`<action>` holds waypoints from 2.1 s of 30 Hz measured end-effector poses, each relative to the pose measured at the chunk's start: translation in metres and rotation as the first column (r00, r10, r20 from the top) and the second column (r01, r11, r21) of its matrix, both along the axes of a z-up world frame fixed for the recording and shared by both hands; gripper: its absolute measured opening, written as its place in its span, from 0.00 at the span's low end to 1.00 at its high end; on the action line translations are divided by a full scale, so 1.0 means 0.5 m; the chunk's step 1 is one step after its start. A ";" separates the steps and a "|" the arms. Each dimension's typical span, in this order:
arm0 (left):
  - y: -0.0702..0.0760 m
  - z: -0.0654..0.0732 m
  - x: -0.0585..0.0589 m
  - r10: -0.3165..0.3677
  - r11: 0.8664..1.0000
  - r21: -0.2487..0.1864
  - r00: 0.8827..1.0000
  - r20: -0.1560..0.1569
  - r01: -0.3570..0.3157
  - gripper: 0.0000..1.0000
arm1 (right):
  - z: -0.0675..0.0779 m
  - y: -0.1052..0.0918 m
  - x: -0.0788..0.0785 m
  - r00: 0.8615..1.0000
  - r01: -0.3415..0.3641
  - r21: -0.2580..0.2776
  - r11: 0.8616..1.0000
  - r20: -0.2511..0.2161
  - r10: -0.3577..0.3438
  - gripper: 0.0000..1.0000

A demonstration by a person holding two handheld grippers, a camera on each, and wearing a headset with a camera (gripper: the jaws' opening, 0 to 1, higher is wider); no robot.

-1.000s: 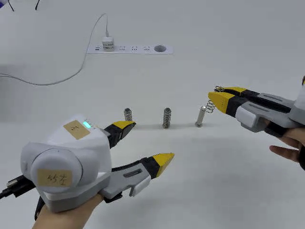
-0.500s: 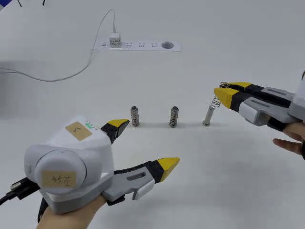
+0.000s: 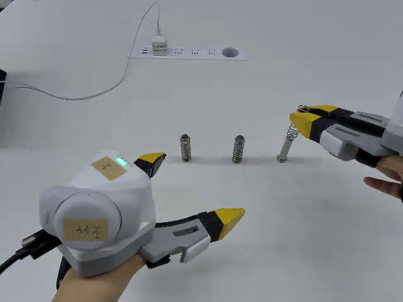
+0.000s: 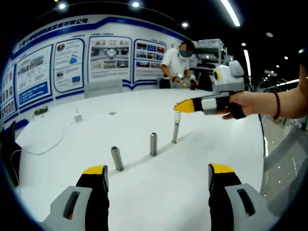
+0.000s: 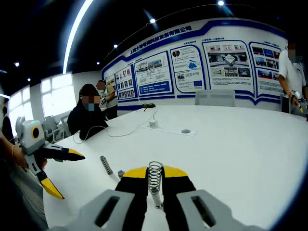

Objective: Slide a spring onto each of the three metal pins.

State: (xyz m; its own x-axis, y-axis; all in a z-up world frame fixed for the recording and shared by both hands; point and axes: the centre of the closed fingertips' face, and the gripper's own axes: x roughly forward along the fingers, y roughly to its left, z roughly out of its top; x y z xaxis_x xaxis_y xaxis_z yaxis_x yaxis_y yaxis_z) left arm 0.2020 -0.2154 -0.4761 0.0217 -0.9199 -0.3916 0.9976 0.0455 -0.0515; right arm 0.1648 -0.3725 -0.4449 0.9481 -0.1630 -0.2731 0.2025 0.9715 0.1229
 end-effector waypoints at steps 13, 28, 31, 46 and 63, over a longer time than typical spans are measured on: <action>0.002 -0.007 0.003 0.005 1.000 0.012 1.000 0.002 -0.005 0.89 | -0.027 0.013 -0.002 0.999 -0.009 -0.020 1.000 -0.037 0.008 0.11; 0.003 -0.006 0.007 0.010 1.000 0.013 1.000 0.005 -0.010 0.86 | -0.058 0.027 -0.003 0.995 -0.034 -0.063 0.997 -0.098 0.028 0.12; 0.003 -0.005 0.008 0.009 1.000 0.011 1.000 0.008 -0.009 0.86 | -0.067 0.032 -0.001 0.993 -0.044 -0.076 0.996 -0.116 0.035 0.12; 0.004 -0.007 0.014 0.017 1.000 0.012 1.000 0.009 -0.017 0.84 | -0.105 0.040 -0.001 0.985 -0.052 -0.063 0.997 -0.166 0.041 0.12; 0.009 -0.008 0.022 0.029 0.999 0.021 0.999 0.019 -0.029 0.82 | -0.112 0.048 -0.004 0.984 -0.046 -0.030 0.998 -0.172 0.040 0.16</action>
State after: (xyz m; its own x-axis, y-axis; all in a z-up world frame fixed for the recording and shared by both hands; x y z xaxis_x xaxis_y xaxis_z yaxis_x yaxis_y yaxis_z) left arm 0.2132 -0.2109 -0.4800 0.0555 -0.9103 -0.4103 0.9967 0.0751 -0.0319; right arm 0.1629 -0.3484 -0.5009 0.8942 -0.1352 -0.4268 0.1758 0.9828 0.0569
